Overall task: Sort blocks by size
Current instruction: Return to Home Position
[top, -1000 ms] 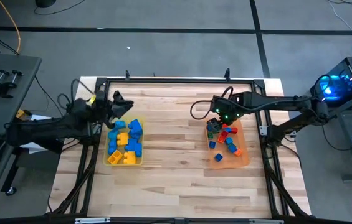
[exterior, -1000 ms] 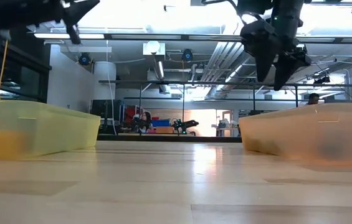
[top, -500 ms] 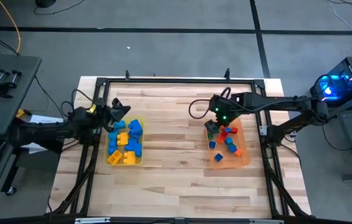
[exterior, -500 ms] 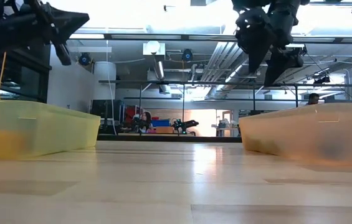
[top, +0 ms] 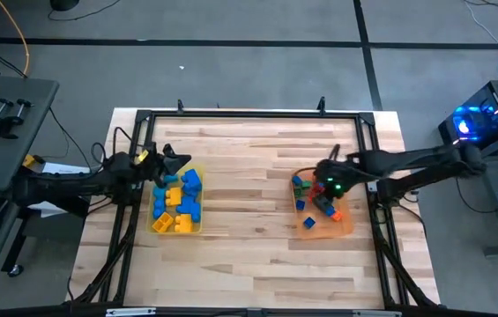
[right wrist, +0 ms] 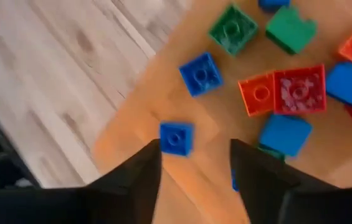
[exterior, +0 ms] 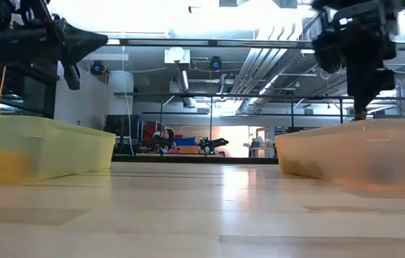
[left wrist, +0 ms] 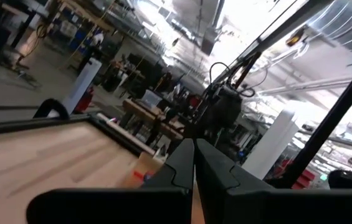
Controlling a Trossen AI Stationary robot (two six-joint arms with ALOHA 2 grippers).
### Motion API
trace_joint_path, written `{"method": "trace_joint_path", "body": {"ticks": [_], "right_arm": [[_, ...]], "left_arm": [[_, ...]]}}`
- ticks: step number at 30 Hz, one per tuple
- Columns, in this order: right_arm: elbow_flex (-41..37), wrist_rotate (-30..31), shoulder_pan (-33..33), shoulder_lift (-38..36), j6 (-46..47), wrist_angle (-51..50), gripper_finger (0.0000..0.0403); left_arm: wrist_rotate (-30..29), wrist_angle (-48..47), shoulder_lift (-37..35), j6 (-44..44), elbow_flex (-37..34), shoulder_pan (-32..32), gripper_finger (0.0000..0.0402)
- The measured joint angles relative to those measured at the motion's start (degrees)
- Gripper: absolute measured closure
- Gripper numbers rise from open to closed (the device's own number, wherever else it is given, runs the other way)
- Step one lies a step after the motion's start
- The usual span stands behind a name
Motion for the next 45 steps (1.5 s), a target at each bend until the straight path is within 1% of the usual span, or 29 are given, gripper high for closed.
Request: {"method": "trace_joint_path", "body": {"ticks": [2, 3, 5, 7, 8, 9, 11, 14, 16, 18, 23, 26, 28, 31, 36, 41, 43, 45], "right_arm": [[-4.4, 0.55, -0.88, -5.78, 0.02, 5.03, 0.0247], [-6.92, 1.21, -1.59, -9.06, -0.17, 9.55, 0.0268], [-12.27, 3.25, -2.94, -15.27, -0.93, 20.41, 0.0316], [-18.31, 5.09, -4.18, -21.02, -1.38, 33.3, 0.0369], [-21.66, 6.01, -4.68, -23.62, -2.11, 40.22, 0.0386], [-25.1, 6.76, -5.16, -25.9, -3.02, 46.83, 0.0392], [-31.55, 7.53, -5.78, -29.31, -4.37, 60.15, 0.0385], [-39.5, 7.52, -5.65, -31.78, -5.55, 78.15, 0.0395], [-43.05, 7.48, -4.92, -32.26, -7.61, 86.84, 0.04], [-45.33, 7.1, -4.16, -32.36, -10.54, 91.92, 0.0398], [-45.87, 3.08, -2.66, -32.45, -16.03, 90.9, 0.04], [-45.87, 2.72, -2.31, -32.49, -18.27, 87.14, 0.0402], [-45.87, 2.71, -2.33, -32.37, -17.66, 83.07, 0.0402], [-45.87, 2.7, -2.33, -32.41, -14.19, 77.69, 0.0402], [-45.89, 2.7, -2.33, -32.37, -10.45, 67.83, 0.0402], [-45.89, 2.72, -2.2, -33.01, -10.34, 58.03, 0.0402], [-45.89, 2.72, -1.93, -36.83, -10.1, 52.03, 0.0402], [-45.85, 3.53, -1.8, -40.97, -10.43, 50.93, 0.0402]], "left_arm": [[0.0, -0.89, 0.0, 0.0, 0.0, 0.01, 0.0399], [0.01, -1.29, 0.0, 0.0, 0.0, 0.02, 0.0399], [0.01, -2.19, 0.01, 0.0, 0.0, 0.02, 0.0399], [0.01, -3.02, -0.14, 0.0, 0.0, 0.02, 0.0399], [0.01, -3.26, -0.3, -0.01, 0.0, 0.02, 0.0399], [0.01, -3.45, -0.43, 0.0, 0.0, 0.02, 0.0399], [0.01, -4.77, -1.58, -0.01, 0.0, 0.02, 0.0399], [0.01, -7.23, -4.48, 0.0, 0.0, 0.02, 0.0399], [0.01, -9.05, -6.87, -0.02, 0.02, 0.02, 0.0399], [0.01, -10.86, -9.49, -0.01, 0.0, 0.02, 0.0399], [0.03, -16.47, -15.15, -0.02, 0.04, 0.22, 0.0399], [0.03, -22.46, -18.03, -0.02, 0.05, 0.22, 0.0399], [0.03, -27.79, -19.77, -0.02, 0.04, 0.22, 0.0399], [0.03, -36.25, -22.77, -0.02, 0.04, 0.22, 0.0399], [0.5, -34.11, -23.41, -0.02, 0.04, -0.19, 0.0399], [0.65, -35.44, -23.41, -0.02, 0.04, -1.8, 0.0399], [0.64, -35.96, -23.41, -0.02, 0.04, -2.23, 0.0399], [0.67, -36.15, -23.41, -0.02, 0.04, -2.18, 0.0399]]}}
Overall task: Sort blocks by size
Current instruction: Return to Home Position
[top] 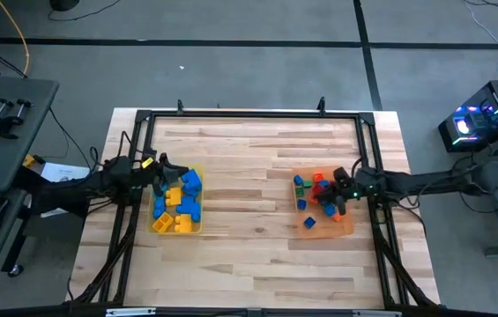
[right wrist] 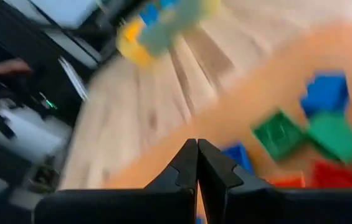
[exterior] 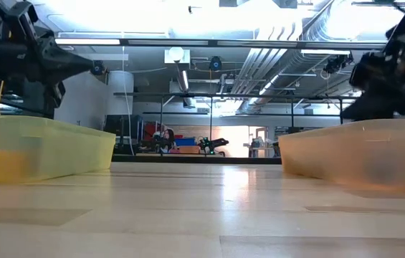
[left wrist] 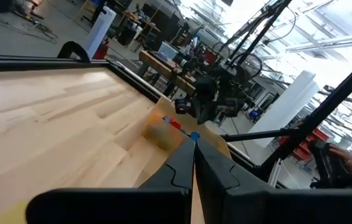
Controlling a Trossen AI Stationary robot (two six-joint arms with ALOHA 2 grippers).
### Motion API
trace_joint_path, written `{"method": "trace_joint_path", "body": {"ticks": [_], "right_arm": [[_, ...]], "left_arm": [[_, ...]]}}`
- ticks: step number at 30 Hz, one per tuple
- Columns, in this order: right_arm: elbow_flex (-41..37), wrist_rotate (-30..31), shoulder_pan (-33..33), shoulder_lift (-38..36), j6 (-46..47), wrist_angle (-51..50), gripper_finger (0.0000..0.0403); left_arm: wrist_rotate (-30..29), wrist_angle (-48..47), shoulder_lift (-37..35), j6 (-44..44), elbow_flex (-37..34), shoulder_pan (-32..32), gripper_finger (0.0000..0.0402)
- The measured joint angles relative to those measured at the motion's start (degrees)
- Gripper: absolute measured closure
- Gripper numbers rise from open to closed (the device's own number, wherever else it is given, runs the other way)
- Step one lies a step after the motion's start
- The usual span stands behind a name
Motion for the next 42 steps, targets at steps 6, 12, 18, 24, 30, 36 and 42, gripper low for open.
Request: {"method": "trace_joint_path", "body": {"ticks": [6, 12, 18, 24, 30, 36, 42], "right_arm": [[-0.02, 1.27, -0.24, -15.03, 0.11, -0.21, 0.0402], [-0.04, 1.4, -1.29, -22.8, 0.33, 3.53, 0.0402], [-0.04, 1.46, -1.16, -22.88, 0.33, 4.64, 0.0402], [-0.04, 1.64, 1.02, -22.88, 0.33, 3.16, 0.0402], [-0.07, 1.64, 1.77, -22.88, 0.33, 3.15, 0.0402], [-0.07, 2.4, 1.77, -22.9, -7.41, 1.54, 0.0402], [-0.07, 2.76, 2.99, -22.9, -29.42, -0.34, 0.0402]], "left_arm": [[0.0, -0.06, 0.0, 0.0, -0.02, 0.11, 0.0399], [0.04, 0.08, 0.02, 0.0, -0.04, 0.11, 0.0399], [0.0, 0.01, 1.09, 0.0, -0.07, 0.11, 0.0399], [0.08, -0.25, 1.37, -0.01, -0.07, 0.11, 0.0398], [0.07, -0.27, 1.42, 0.0, -0.07, 0.11, 0.0398], [0.04, -0.25, 1.4, 0.0, -0.07, 0.11, 0.0398], [0.02, -0.25, 1.4, 0.0, -0.07, 0.11, 0.0398]]}}
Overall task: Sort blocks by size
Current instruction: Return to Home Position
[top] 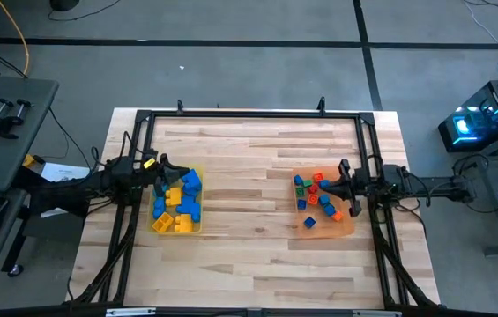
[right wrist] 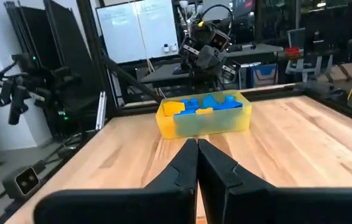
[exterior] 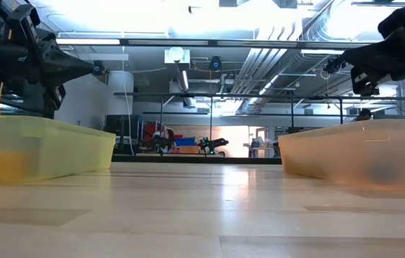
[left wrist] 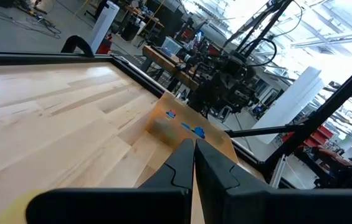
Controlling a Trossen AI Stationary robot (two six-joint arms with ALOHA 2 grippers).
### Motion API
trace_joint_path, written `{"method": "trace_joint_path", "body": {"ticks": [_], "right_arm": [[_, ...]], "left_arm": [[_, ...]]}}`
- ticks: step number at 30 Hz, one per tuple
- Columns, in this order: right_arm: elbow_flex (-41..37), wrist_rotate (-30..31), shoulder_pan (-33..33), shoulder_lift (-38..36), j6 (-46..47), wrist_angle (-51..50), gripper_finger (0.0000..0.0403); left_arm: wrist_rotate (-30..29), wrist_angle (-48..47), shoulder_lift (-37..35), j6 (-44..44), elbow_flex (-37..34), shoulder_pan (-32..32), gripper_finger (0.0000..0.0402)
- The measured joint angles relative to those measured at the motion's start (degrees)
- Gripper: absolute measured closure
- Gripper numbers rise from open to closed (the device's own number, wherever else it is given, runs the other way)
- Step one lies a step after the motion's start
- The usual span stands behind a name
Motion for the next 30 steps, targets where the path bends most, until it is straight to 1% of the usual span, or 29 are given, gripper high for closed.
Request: {"method": "trace_joint_path", "body": {"ticks": [6, 30], "right_arm": [[0.0, 0.84, 0.01, 0.0, 4.13, -0.1, 0.0402], [-0.02, 1.12, -0.14, 0.76, 4.18, -0.21, 0.0402]], "left_arm": [[0.0, 0.02, 0.0, 0.0, 0.0, 0.0, 0.0398], [-0.02, 0.03, 0.0, 0.0, 0.0, 0.0, 0.0398]]}}
